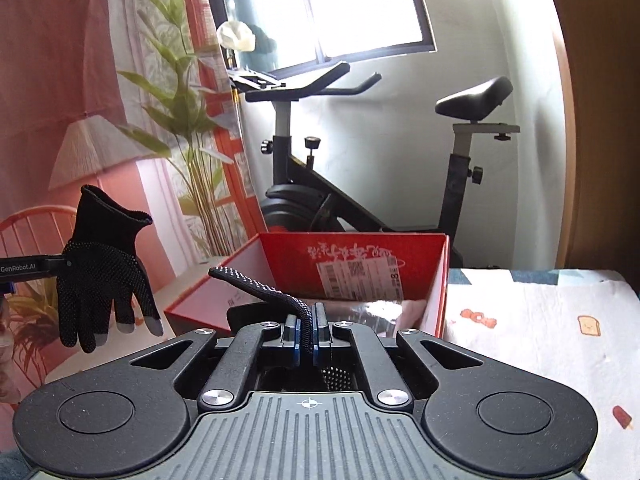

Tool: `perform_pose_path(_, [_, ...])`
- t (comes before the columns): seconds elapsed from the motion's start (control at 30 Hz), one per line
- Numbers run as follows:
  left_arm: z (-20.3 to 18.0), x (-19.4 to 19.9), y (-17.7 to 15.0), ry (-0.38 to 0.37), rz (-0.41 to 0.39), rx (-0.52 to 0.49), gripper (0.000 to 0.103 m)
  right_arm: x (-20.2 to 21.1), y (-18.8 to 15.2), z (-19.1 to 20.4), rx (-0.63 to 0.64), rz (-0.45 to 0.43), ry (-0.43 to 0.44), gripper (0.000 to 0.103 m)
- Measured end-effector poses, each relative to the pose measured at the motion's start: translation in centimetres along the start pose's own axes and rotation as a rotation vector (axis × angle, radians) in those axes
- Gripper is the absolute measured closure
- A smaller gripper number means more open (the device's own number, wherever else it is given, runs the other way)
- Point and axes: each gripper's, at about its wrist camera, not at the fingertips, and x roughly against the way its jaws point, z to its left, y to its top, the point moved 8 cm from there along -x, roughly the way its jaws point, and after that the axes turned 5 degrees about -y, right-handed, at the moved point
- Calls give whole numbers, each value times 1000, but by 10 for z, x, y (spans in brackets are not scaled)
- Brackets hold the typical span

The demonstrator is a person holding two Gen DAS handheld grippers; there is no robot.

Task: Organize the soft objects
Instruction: 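Lift both gloves with both tools and carry them over the red box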

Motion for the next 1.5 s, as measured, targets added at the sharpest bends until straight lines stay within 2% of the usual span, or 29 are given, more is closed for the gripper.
perform_pose_path(0.37, [-19,-25,42,-70,-39,-6,96,-17,72,12,44,-83,47,98])
perform_pose_path(0.53, [-17,-48,58,-92,-63,13,96,-35,106,13,93,-139,28,98])
perform_pose_path(0.63, [-7,-69,60,-95,-52,41,96,-57,111,7,98,-131,0,98])
perform_pose_path(0.77, [8,-99,49,-63,1,44,96,-89,99,-7,57,-77,-39,98])
perform_pose_path(0.9, [18,-125,39,-48,49,95,96,-112,75,-16,51,-16,-73,98])
perform_pose_path(1.03, [20,-146,25,-98,116,176,96,-125,57,-23,37,29,-91,98])
perform_pose_path(1.23, [24,-159,5,-58,177,178,96,-143,33,-33,22,127,-126,98])
perform_pose_path(1.4, [28,-163,-7,-60,225,168,95,-151,18,-33,18,183,-118,97])
perform_pose_path(1.5, [30,-162,-8,-56,230,169,87,-153,15,-32,0,198,-114,92])
